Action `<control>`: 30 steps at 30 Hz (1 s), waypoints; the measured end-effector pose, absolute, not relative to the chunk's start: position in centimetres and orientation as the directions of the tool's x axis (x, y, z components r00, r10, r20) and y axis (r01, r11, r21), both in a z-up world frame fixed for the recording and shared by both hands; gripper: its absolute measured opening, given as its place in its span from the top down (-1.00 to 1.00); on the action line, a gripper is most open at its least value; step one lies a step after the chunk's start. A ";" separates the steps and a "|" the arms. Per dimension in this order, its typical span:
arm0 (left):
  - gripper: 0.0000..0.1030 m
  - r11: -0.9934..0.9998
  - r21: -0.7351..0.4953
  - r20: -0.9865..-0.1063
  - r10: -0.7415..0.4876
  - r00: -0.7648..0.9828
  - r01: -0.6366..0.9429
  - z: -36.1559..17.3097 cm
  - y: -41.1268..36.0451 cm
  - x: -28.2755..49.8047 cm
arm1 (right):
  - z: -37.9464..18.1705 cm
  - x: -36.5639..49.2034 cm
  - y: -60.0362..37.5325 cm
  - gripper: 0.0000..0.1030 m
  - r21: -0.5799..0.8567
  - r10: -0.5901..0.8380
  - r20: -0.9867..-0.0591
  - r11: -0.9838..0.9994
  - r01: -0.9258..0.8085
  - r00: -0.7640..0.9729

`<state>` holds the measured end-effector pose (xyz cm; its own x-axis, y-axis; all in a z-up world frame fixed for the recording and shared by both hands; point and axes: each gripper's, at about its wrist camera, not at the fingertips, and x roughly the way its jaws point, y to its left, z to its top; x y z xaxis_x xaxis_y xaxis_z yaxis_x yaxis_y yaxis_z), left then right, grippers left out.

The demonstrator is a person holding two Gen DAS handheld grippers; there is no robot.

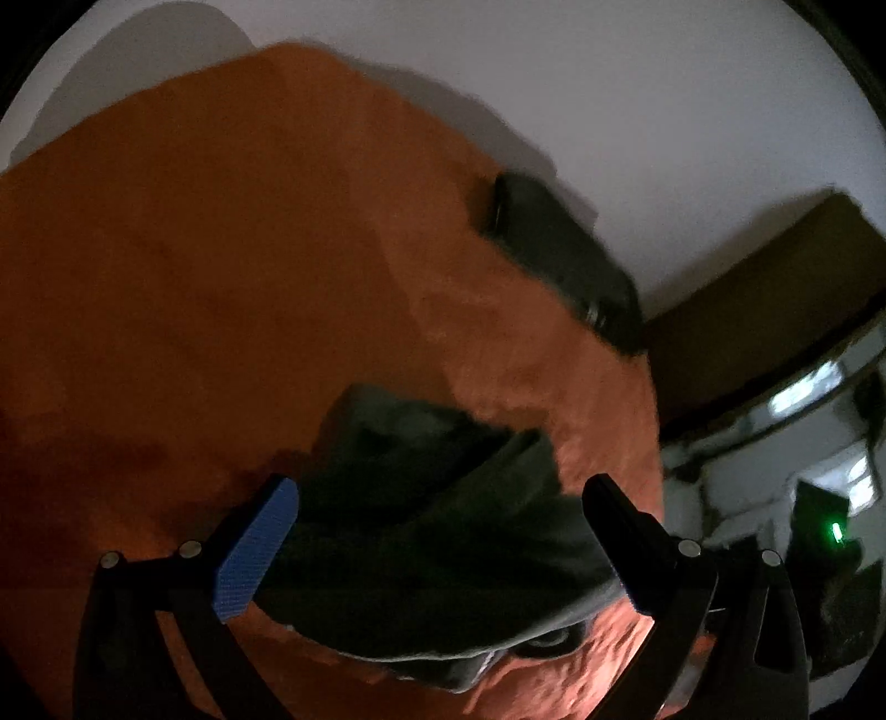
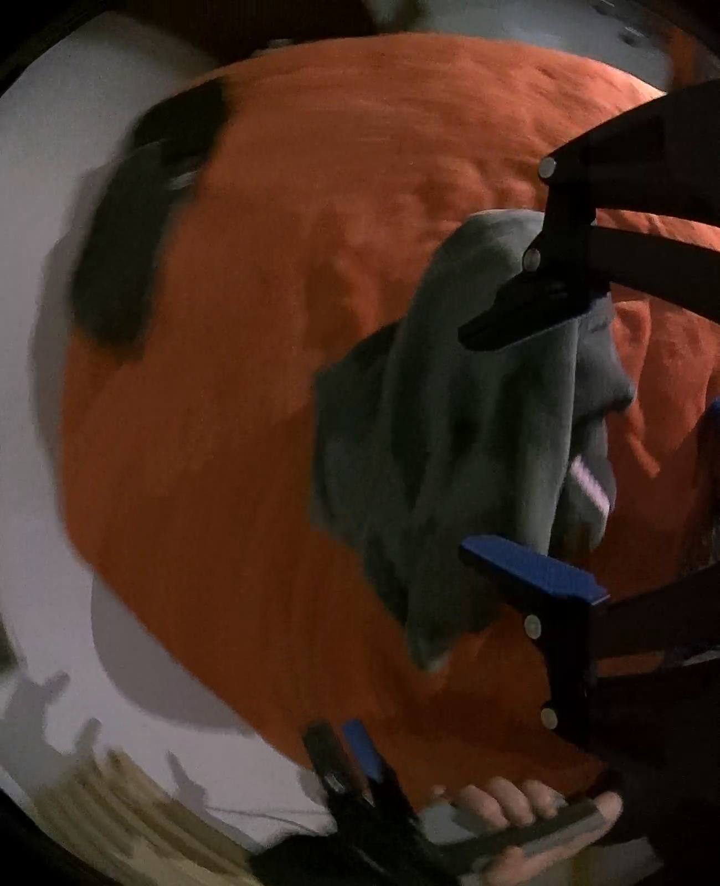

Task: Fold clothes

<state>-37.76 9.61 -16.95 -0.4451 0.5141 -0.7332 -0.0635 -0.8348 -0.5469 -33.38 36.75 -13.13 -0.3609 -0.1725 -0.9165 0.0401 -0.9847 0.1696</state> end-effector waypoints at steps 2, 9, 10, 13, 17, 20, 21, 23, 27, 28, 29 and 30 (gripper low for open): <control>-0.99 -0.851 -0.521 -0.764 0.497 -0.411 -0.061 -18.1 10.1 -37.6 | -15.6 -34.1 39.3 -0.34 0.195 -0.177 -0.927 -0.981 -0.022 -0.331; -0.99 -0.829 -0.559 -0.775 0.527 -0.348 -0.009 -20.8 10.1 -37.0 | -22.2 -35.9 44.2 -0.26 0.293 -0.261 -0.927 -0.952 -0.086 -0.270; -0.99 -0.829 -0.559 -0.778 0.529 -0.339 -0.012 -21.0 10.4 -37.1 | -22.7 -35.8 44.1 -0.05 0.317 -0.287 -0.917 -0.946 -0.067 -0.277; -0.99 -0.837 -0.547 -0.785 0.521 -0.335 -0.021 -20.8 11.1 -36.8 | -21.7 -34.6 42.8 0.86 0.310 -0.291 -0.892 -0.951 0.001 -0.347; -0.99 -0.829 -0.558 -0.780 0.544 -0.310 -0.051 -19.6 12.1 -35.8 | -17.5 -30.7 39.3 0.87 0.251 -0.262 -0.836 -0.964 0.087 -0.483; -0.99 -0.807 -0.586 -0.759 0.578 -0.299 -0.072 -17.8 12.6 -34.8 | -14.6 -26.1 34.8 0.87 0.287 -0.367 -0.791 -0.929 0.234 -0.490; -0.99 -0.802 -0.593 -0.750 0.584 -0.311 -0.073 -16.9 12.3 -34.4 | -13.9 -24.7 33.3 0.87 0.299 -0.403 -0.778 -0.912 0.279 -0.482; -0.99 -0.797 -0.600 -0.733 0.585 -0.346 -0.076 -14.4 11.3 -33.7 | -15.3 -22.8 29.7 0.87 0.368 -0.480 -0.794 -0.868 0.333 -0.373; -0.99 -0.810 -0.578 -0.749 0.572 -0.334 -0.092 -11.9 10.4 -32.8 | -19.5 -20.0 22.9 0.87 0.389 -0.520 -0.820 -0.813 0.434 -0.240; -0.99 -0.828 -0.552 -0.768 0.551 -0.328 -0.097 -11.8 10.5 -32.5 | -20.5 -19.5 21.5 0.87 0.363 -0.500 -0.835 -0.814 0.453 -0.230; -0.99 -0.852 -0.514 -0.792 0.515 -0.328 -0.096 -11.9 10.5 -32.0 | -21.4 -19.3 20.8 0.87 0.360 -0.492 -0.843 -0.816 0.452 -0.217; -0.99 -0.875 -0.474 -0.815 0.477 -0.329 -0.095 -12.1 10.6 -31.5 | -22.1 -19.2 20.5 0.84 0.367 -0.488 -0.849 -0.821 0.437 -0.203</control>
